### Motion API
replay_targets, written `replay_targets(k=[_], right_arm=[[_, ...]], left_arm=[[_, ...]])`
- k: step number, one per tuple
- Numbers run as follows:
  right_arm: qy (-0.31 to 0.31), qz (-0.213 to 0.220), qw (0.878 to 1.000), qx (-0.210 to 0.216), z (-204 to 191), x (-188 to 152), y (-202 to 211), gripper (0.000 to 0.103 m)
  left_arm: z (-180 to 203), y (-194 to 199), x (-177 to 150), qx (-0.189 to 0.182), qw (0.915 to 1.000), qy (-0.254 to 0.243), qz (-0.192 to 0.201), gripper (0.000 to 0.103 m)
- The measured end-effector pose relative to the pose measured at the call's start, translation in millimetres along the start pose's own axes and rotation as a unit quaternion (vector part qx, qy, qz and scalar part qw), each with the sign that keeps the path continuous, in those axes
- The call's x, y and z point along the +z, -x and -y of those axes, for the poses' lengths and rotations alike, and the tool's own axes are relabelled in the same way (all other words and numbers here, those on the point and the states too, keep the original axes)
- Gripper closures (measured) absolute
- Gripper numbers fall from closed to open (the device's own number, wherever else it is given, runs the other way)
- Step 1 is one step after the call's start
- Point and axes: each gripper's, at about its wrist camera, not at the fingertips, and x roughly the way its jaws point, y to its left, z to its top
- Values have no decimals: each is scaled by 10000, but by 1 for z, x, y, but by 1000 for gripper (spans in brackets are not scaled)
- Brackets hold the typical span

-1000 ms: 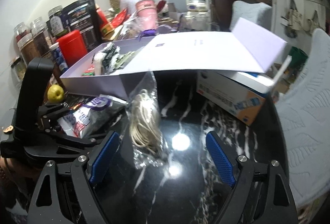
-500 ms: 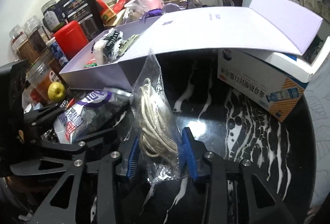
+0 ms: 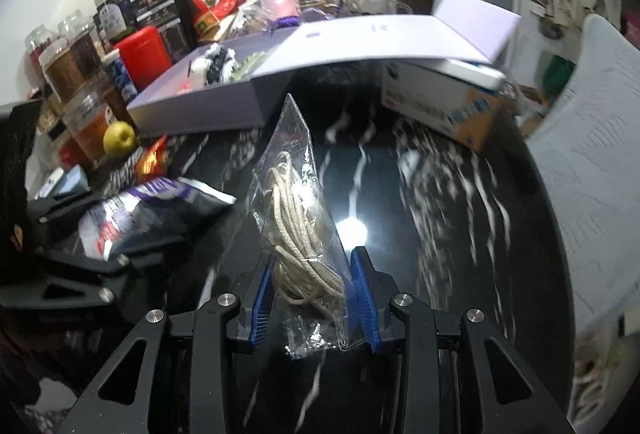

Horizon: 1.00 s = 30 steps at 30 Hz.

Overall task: Organize soft objects
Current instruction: 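Hold the silver bag with the left tool while the right tool grasps the clear bag of white cord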

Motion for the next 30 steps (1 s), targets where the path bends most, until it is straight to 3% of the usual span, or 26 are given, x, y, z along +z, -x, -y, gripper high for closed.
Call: replay_targets(k=[4,10,14,17,20,24,30], right_arm=[[-45,-69,9998,-201,-9,-23,15,66],[-193,-114,9996,-165,-21,-48,29,65],[-288,-91,9991,-288,-21,-57,32,63],[-269,-74,9991,-313,-20,-59,32,61],[-155,-13,9991,-384,-22,-59,32,49],[22,118,9994,-332,-27,-56,32,45],[120,154,9994,-288,-28,-49,22,30]], left_arm=[[1,13,-18,-173,9997,-1,-159,39],[-2,13,-41,-296,9984,78,-485,38],[3,12,-46,212,9992,-166,-297,38],[3,8,-44,260,9991,-159,-282,23],[1,4,-39,334,9990,-132,-258,21],[-2,2,-34,369,9991,-39,-192,21],[-9,2,-30,194,9995,178,-181,21]])
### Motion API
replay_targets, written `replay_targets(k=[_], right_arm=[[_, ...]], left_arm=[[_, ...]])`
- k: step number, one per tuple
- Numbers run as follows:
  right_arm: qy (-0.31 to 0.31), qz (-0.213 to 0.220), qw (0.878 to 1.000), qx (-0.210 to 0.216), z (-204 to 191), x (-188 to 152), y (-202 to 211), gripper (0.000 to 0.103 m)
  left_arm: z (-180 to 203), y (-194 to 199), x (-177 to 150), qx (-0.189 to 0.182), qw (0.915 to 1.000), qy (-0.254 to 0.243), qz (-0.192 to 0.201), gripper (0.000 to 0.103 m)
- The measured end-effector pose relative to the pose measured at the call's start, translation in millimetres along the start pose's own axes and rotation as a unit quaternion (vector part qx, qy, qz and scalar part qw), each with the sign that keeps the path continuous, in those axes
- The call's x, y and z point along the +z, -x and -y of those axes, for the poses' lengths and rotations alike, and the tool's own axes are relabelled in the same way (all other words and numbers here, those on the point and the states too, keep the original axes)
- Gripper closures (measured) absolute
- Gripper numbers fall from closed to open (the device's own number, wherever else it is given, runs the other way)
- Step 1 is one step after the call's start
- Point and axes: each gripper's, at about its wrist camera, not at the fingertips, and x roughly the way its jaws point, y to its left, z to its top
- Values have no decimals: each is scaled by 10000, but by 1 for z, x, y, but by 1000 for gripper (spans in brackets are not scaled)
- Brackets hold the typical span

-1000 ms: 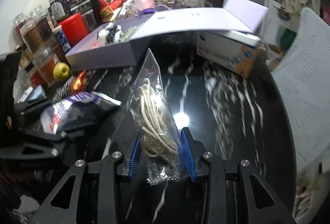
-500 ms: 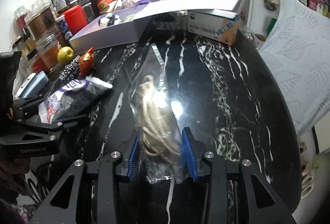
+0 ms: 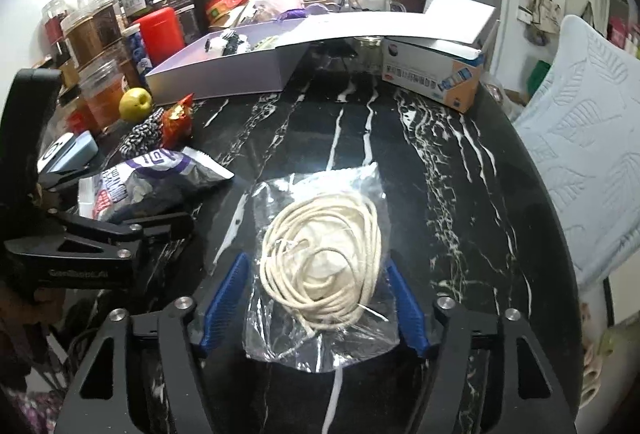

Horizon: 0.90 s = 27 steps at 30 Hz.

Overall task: Organize soft objects
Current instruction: 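Hold the silver bag with the left tool while the right tool grasps the clear bag of white cord, then carry the silver bag with the left tool while the right tool carries the cord bag to the box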

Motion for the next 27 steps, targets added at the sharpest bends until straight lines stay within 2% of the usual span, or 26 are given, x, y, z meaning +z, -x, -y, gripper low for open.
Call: replay_targets(k=[2,7,9,12,17,19,21,27], right_arm=[[26,4,10000,-58,0,1,-3,20],[152,0,9998,-102,-3,4,-11,19],[136,-48,9999,-87,-2,5,-15,19],[23,-111,9999,-29,2,4,-19,19],[114,-68,9995,-280,3,3,-18,30],[148,-78,9993,-336,2,2,-18,33],[214,-94,9989,-394,1,2,-18,35],[160,-59,9992,-375,2,-1,-14,43]], left_arm=[[-1,-1,0,20,10000,14,-5,21],[2,-6,3,318,9994,-138,-20,18],[0,-8,5,306,9995,-108,-9,13],[-1,-10,7,308,9995,-102,25,12],[-3,-9,6,97,9998,-109,114,13],[-2,-8,6,115,9997,-145,154,25],[-2,-6,6,232,9993,-180,232,47],[-7,-2,6,57,9996,67,261,62]])
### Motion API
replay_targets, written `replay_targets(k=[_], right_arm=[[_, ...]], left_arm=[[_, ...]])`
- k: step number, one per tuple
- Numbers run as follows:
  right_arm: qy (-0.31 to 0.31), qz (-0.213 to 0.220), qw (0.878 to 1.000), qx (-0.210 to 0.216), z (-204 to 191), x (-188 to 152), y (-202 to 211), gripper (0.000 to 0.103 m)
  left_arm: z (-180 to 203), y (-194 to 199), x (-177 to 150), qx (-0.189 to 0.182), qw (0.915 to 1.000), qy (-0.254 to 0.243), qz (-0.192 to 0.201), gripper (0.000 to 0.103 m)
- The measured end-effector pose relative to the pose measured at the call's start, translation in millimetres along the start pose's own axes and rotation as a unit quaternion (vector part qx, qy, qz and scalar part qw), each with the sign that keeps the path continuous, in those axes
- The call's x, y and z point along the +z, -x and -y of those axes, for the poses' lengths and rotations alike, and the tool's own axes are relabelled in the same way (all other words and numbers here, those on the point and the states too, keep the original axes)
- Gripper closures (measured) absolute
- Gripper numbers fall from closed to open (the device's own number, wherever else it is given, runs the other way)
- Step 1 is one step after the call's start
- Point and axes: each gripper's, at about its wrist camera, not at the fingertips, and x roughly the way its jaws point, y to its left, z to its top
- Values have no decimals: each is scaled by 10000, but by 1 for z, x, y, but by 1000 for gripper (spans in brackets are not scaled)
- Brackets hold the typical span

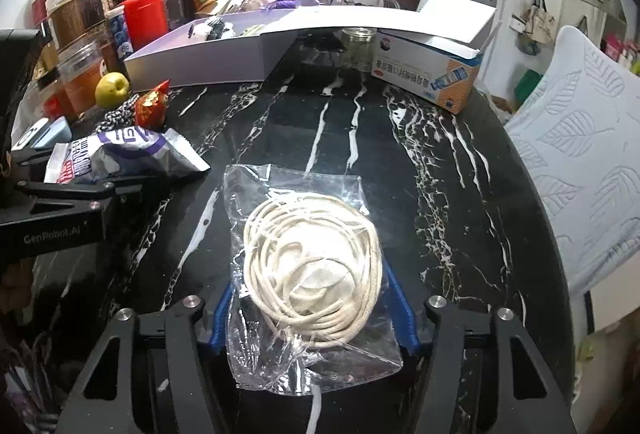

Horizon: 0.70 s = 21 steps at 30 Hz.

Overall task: Organize soft objects
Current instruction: 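Carry the silver bag with the left tool while the right tool carries the cord bag to the box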

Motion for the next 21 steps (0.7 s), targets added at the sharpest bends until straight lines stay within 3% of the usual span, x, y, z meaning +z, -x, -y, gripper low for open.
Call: replay_targets(k=[4,12,21], right_arm=[[-408,136,9989,165,9,0,6,55],[-497,178,9980,352,3,-3,15,59],[-501,506,9959,551,-16,-5,38,59]], left_arm=[[-5,5,-6,-306,9993,211,1,63],[-5,21,-14,-363,9990,262,52,63],[-10,56,-23,-278,9986,270,362,63]])
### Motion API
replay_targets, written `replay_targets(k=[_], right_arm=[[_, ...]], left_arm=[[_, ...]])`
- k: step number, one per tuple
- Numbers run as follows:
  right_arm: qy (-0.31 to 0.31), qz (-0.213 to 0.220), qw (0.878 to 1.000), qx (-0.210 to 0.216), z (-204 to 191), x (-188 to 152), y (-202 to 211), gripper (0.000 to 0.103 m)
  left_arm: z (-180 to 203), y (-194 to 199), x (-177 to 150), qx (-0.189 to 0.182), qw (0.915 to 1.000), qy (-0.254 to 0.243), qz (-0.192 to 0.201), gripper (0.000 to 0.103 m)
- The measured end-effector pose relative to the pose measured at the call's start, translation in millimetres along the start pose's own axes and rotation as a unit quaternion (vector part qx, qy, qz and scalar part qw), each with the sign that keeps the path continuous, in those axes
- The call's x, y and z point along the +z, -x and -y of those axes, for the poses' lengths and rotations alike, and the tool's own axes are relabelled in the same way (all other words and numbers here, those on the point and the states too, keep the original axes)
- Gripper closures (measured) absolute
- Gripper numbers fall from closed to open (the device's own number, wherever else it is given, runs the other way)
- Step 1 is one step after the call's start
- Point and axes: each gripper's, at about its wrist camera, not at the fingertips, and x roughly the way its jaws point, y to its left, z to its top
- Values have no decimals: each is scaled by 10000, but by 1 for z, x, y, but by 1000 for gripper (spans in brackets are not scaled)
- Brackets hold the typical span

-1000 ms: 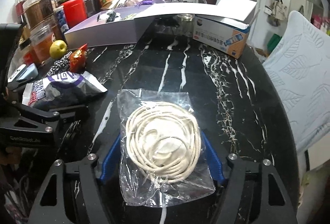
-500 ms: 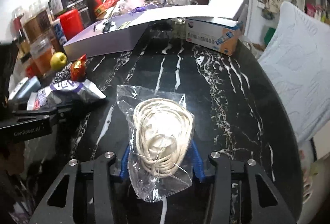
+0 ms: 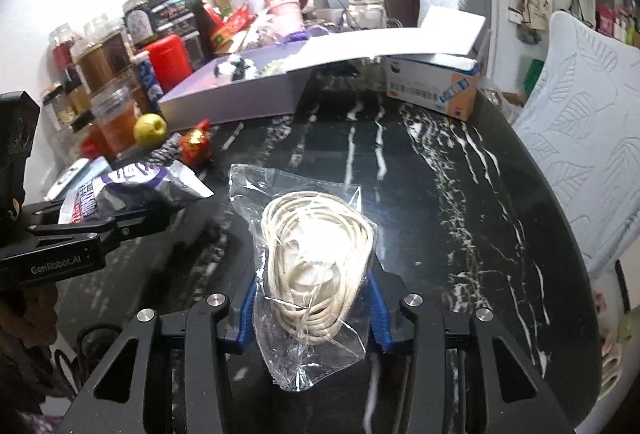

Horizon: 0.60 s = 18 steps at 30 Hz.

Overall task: Organize soft objects
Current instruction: 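Carry the silver bag with the left tool while the right tool carries the cord bag to the box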

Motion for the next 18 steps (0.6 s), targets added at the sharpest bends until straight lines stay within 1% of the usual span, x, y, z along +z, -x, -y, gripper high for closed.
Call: replay_targets(k=[9,13,18], right_arm=[[190,394,9990,124,-28,2,34,59],[253,522,9980,255,-40,3,47,59],[397,659,9962,419,-55,9,61,59]], left_arm=[[-8,40,-4,8,9992,39,399,63],[-10,57,-2,13,9985,38,543,63],[-12,79,3,99,9966,1,815,63]])
